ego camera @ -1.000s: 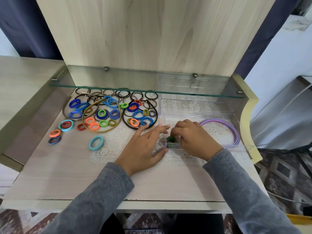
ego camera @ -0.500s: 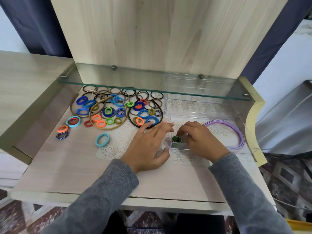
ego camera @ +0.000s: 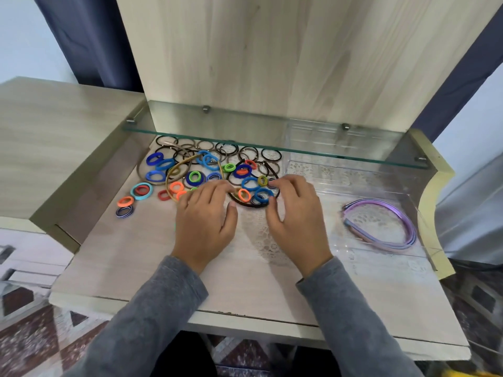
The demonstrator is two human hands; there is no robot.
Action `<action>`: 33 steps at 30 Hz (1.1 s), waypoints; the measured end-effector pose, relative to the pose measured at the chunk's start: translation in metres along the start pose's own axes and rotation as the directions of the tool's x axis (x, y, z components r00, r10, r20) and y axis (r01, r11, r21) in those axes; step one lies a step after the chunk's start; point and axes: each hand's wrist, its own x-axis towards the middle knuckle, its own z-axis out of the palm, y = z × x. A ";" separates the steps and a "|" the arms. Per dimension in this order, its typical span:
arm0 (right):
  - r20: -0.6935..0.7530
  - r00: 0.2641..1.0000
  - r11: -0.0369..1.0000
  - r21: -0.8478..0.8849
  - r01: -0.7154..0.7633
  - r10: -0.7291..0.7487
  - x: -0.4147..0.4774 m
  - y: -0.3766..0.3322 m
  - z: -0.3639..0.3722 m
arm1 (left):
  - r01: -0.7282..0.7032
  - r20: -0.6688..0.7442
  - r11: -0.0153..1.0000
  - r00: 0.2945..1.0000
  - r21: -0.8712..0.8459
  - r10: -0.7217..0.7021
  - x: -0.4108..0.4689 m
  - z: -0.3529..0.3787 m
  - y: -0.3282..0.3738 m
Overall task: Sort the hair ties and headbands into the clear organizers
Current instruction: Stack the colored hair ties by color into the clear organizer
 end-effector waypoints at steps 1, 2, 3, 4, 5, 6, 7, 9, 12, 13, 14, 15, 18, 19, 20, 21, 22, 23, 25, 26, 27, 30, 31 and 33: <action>0.013 0.999 0.999 -0.028 0.040 -0.040 -0.001 -0.007 0.006 | -0.005 0.012 1.000 1.000 0.024 0.004 0.000 -0.001 -0.005; 0.032 0.996 0.994 -0.067 0.083 -0.081 -0.003 -0.013 0.012 | -0.011 0.020 0.999 1.000 0.043 0.010 0.000 -0.001 -0.008; 0.053 0.992 0.987 -0.102 0.124 -0.119 -0.004 -0.018 0.018 | -0.012 0.021 0.998 1.000 0.062 0.011 -0.001 -0.002 -0.013; 0.071 0.987 0.980 -0.128 0.153 -0.145 -0.005 -0.022 0.025 | -0.011 0.024 0.997 1.000 0.080 0.009 0.000 -0.003 -0.017; 0.086 0.983 0.974 -0.150 0.172 -0.160 -0.006 -0.024 0.031 | -0.008 0.030 0.995 1.000 0.098 0.005 0.000 -0.003 -0.021; 0.100 0.982 0.970 -0.168 0.177 -0.162 -0.006 -0.026 0.037 | -0.005 0.042 0.993 0.999 0.114 0.000 0.000 -0.004 -0.025; 0.118 0.981 0.967 -0.183 0.174 -0.154 -0.006 -0.027 0.042 | 0.000 0.057 0.992 0.998 0.128 -0.007 0.001 -0.004 -0.029; 0.154 0.979 0.966 -0.202 0.160 -0.130 -0.006 -0.026 0.053 | 0.006 0.079 0.988 0.997 0.151 -0.019 0.002 -0.005 -0.036; 0.163 0.983 0.963 -0.238 0.124 -0.087 -0.004 -0.024 0.064 | -0.005 0.094 0.985 0.996 0.173 -0.011 0.003 -0.006 -0.043; 0.159 0.985 0.963 -0.247 0.111 -0.073 -0.002 -0.023 0.067 | 0.002 0.091 0.983 0.996 0.184 -0.018 0.003 -0.006 -0.045; 0.154 0.986 0.964 -0.250 0.094 -0.056 -0.001 -0.023 0.069 | 0.014 0.085 0.981 0.996 0.193 -0.031 0.004 -0.007 -0.046; 0.150 0.988 0.967 -0.244 0.073 -0.037 0.001 -0.023 0.071 | 0.028 0.081 0.980 0.996 0.200 -0.044 0.004 -0.008 -0.046; 0.148 0.989 0.981 -0.194 0.023 0.006 -0.001 -0.020 0.076 | 0.046 0.095 0.979 0.993 0.196 -0.066 0.004 -0.006 -0.045; 0.147 0.989 0.983 -0.184 0.021 0.007 -0.002 -0.019 0.076 | 0.049 0.110 0.980 0.991 0.194 -0.071 0.004 -0.006 -0.045; 0.148 0.989 0.983 -0.180 0.023 0.004 -0.003 -0.018 0.077 | 0.055 0.130 0.979 0.988 0.194 -0.081 0.004 -0.005 -0.045; 0.152 0.988 0.983 -0.180 0.024 0.004 -0.003 -0.017 0.077 | 0.061 0.155 0.979 0.984 0.193 -0.092 0.004 -0.005 -0.046; 0.158 0.987 0.983 -0.183 0.024 0.006 -0.003 -0.017 0.077 | 0.066 0.181 0.980 0.978 0.189 -0.101 0.004 -0.004 -0.046; 0.162 0.987 0.982 -0.189 0.022 0.009 -0.002 -0.017 0.076 | 0.071 0.205 0.980 0.973 0.185 -0.109 0.003 -0.003 -0.046; 0.159 0.987 0.978 -0.210 0.015 0.019 0.000 -0.016 0.076 | 0.084 0.234 0.981 0.964 0.178 -0.125 0.003 -0.001 -0.047; 0.154 0.988 0.975 -0.221 0.008 0.027 0.001 -0.015 0.076 | 0.094 0.240 0.980 0.961 0.173 -0.134 0.002 -0.001 -0.047; 0.152 0.988 0.974 -0.227 0.001 0.035 0.002 -0.014 0.075 | 0.103 0.243 0.981 0.960 0.166 -0.141 0.002 0.000 -0.047; 0.148 0.987 0.980 -0.196 -0.026 0.056 0.005 -0.009 0.076 | 0.121 0.236 0.983 0.960 0.139 -0.151 0.002 -0.001 -0.047; 0.146 0.988 0.983 -0.183 -0.031 0.058 0.006 -0.007 0.077 | 0.123 0.236 0.983 0.960 0.133 -0.152 0.002 -0.002 -0.047; 0.148 0.987 0.985 -0.170 -0.036 0.062 0.009 -0.005 0.079 | 0.120 0.239 0.984 0.960 0.130 -0.149 0.002 -0.002 -0.047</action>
